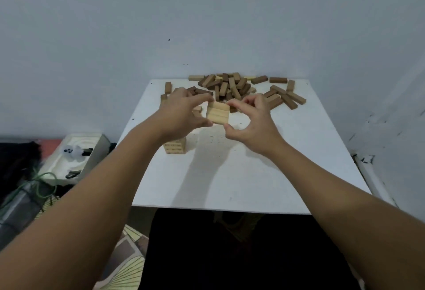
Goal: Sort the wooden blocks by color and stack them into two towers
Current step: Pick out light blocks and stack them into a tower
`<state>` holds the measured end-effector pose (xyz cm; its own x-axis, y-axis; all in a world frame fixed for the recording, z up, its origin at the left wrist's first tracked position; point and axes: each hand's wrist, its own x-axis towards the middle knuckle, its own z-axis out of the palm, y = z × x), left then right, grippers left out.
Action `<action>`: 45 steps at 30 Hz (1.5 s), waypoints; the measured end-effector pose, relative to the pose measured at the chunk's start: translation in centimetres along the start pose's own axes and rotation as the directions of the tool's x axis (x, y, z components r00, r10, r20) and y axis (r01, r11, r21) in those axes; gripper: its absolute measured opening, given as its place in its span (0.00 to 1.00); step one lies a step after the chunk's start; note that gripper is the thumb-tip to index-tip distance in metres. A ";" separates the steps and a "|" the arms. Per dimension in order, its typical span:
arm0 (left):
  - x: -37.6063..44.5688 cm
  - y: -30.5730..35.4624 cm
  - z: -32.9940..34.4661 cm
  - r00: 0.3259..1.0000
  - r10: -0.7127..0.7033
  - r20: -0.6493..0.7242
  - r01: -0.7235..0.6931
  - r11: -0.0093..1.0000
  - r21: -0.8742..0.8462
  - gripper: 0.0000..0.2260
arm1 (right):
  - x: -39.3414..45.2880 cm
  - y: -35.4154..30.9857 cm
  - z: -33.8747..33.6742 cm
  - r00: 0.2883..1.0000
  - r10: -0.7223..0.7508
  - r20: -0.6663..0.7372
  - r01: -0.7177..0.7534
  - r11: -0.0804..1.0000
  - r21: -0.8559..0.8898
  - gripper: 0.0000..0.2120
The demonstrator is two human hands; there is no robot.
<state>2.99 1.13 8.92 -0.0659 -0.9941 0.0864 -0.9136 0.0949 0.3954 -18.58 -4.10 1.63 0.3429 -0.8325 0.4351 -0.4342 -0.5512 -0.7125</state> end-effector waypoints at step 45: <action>-3.3 -12.7 -1.2 0.944 -0.212 0.254 0.299 0.877 -0.377 0.22 | 2.9 -2.7 10.0 0.953 0.053 0.299 -0.066 0.997 0.033 0.25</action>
<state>15.33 3.28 4.71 0.0294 -0.9716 -0.2348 -0.6693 -0.1936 0.7173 -8.04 -4.49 -0.66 0.5528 -0.8059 0.2118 -0.4284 -0.4929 -0.7573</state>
